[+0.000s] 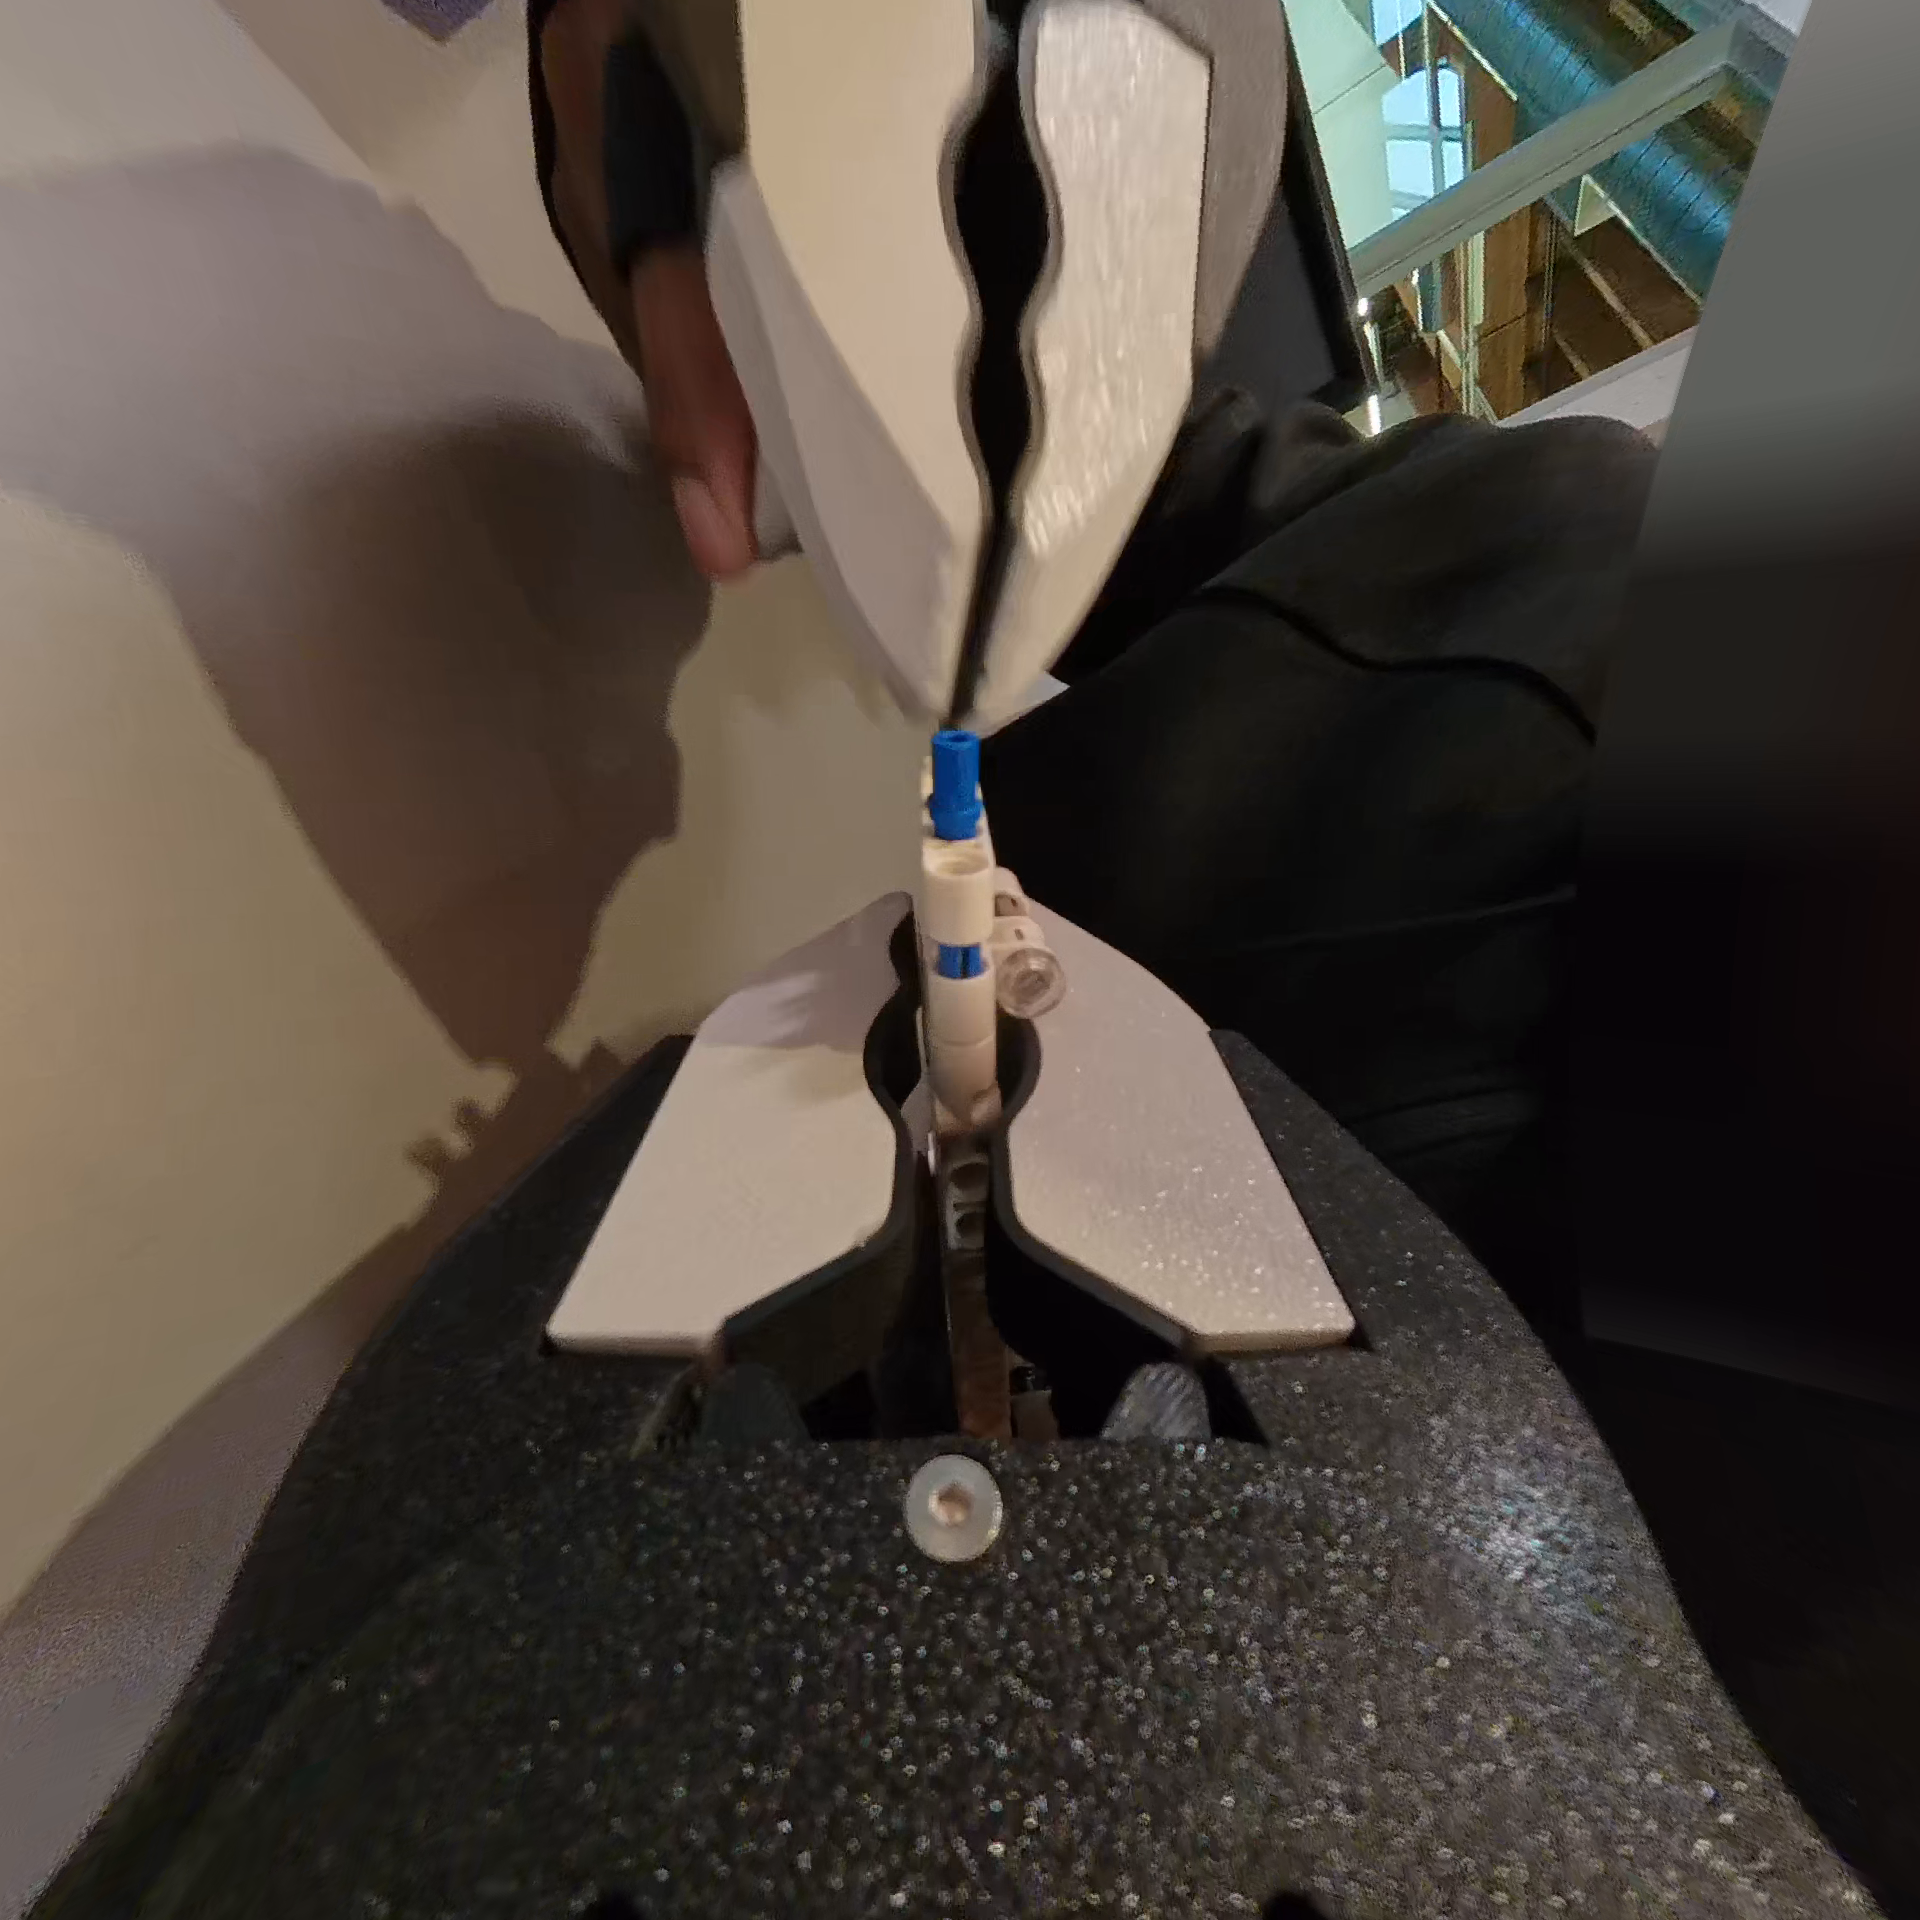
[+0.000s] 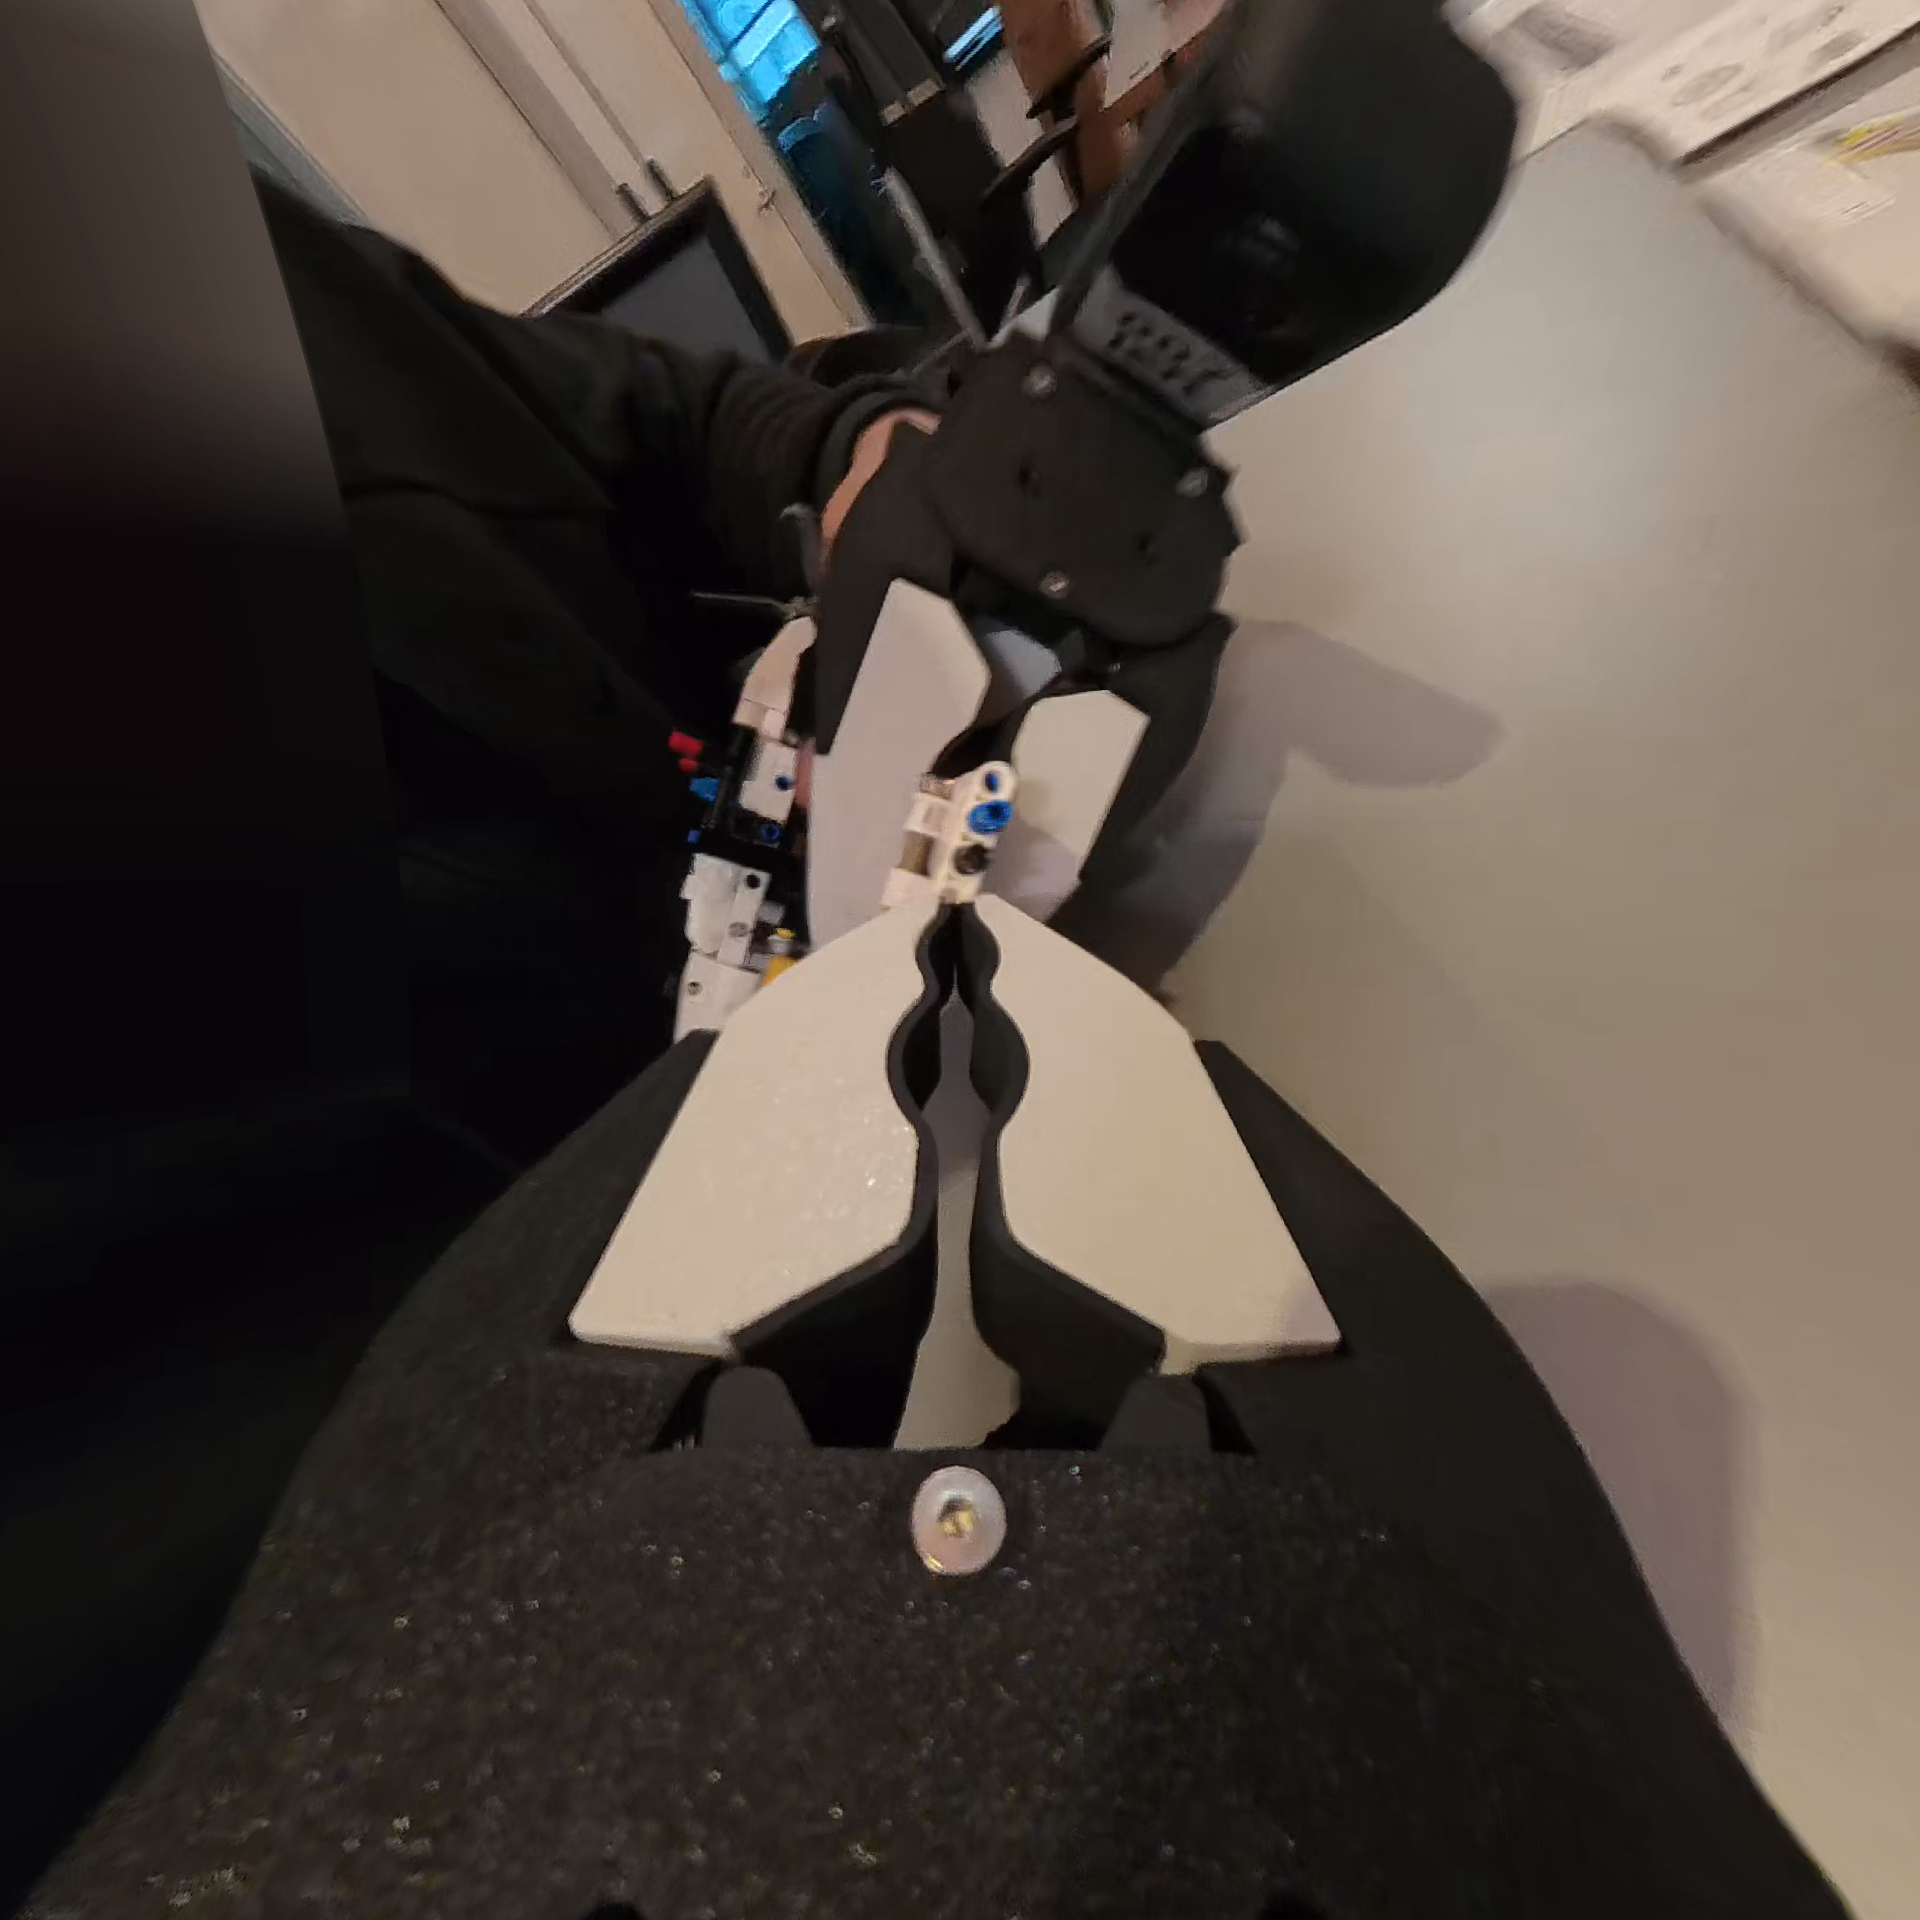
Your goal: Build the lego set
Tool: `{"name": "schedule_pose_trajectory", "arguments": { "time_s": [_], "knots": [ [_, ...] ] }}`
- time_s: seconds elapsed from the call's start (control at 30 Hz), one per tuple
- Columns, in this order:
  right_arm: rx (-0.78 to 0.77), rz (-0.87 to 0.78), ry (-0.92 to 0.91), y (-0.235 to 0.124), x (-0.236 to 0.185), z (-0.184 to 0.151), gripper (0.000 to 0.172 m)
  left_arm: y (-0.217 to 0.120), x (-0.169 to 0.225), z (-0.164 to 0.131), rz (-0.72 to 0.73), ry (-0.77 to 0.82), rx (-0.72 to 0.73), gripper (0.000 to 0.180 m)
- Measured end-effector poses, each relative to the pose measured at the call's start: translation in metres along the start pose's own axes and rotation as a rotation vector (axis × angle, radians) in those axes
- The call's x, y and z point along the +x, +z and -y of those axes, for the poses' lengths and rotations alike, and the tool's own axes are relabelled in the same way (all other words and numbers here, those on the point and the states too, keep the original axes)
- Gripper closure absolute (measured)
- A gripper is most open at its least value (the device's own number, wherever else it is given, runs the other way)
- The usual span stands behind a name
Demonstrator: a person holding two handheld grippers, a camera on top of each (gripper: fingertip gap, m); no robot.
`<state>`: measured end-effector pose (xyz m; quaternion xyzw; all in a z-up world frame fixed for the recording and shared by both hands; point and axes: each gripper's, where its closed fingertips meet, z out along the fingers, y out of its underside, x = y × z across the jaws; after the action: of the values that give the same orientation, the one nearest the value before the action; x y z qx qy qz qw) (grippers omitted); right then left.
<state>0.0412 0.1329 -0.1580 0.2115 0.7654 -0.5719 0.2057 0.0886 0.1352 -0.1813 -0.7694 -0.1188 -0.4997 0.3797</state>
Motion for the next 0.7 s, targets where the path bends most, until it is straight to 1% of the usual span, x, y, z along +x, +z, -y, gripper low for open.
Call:
{"name": "schedule_pose_trajectory", "arguments": {
  "time_s": [0.1,0.13,0.17,0.2,0.27,0.37,0.5,0.63,0.67,0.7],
  "knots": [
    [0.059,-0.046,-0.017,-0.017,0.005,0.013,0.172,0.000,0.001,0.000,0.003,0.010,0.003,0.172],
    [0.048,-0.032,-0.010,-0.015,0.003,0.010,0.172,0.000,0.001,0.000,0.000,0.010,0.004,0.172],
    [-0.020,-0.012,0.000,-0.003,0.000,-0.003,0.171,0.001,0.002,0.000,0.001,0.014,-0.001,0.173],
    [-0.061,-0.010,0.010,0.006,0.000,-0.013,0.172,0.001,-0.003,-0.006,0.038,0.034,-0.047,0.173],
    [-0.042,-0.002,0.018,0.004,0.000,-0.011,0.172,0.000,0.002,-0.001,-0.009,-0.001,0.007,0.173],
    [-0.004,-0.040,-0.028,-0.006,0.001,0.000,0.172,0.001,0.001,-0.001,0.009,0.022,-0.006,0.172],
    [0.021,-0.059,-0.020,-0.016,0.004,0.005,0.172,0.000,0.001,-0.001,0.013,0.018,-0.003,0.172],
    [0.050,-0.068,0.019,-0.015,0.008,0.009,0.171,0.001,0.000,-0.002,0.015,0.019,-0.008,0.172],
    [0.055,-0.059,0.035,-0.014,0.009,0.011,0.163,0.002,0.000,-0.002,0.016,0.020,-0.011,0.173],
    [0.054,-0.041,0.054,-0.013,0.008,0.012,0.159,0.002,0.000,-0.002,0.016,0.021,-0.013,0.173]
  ]
}}
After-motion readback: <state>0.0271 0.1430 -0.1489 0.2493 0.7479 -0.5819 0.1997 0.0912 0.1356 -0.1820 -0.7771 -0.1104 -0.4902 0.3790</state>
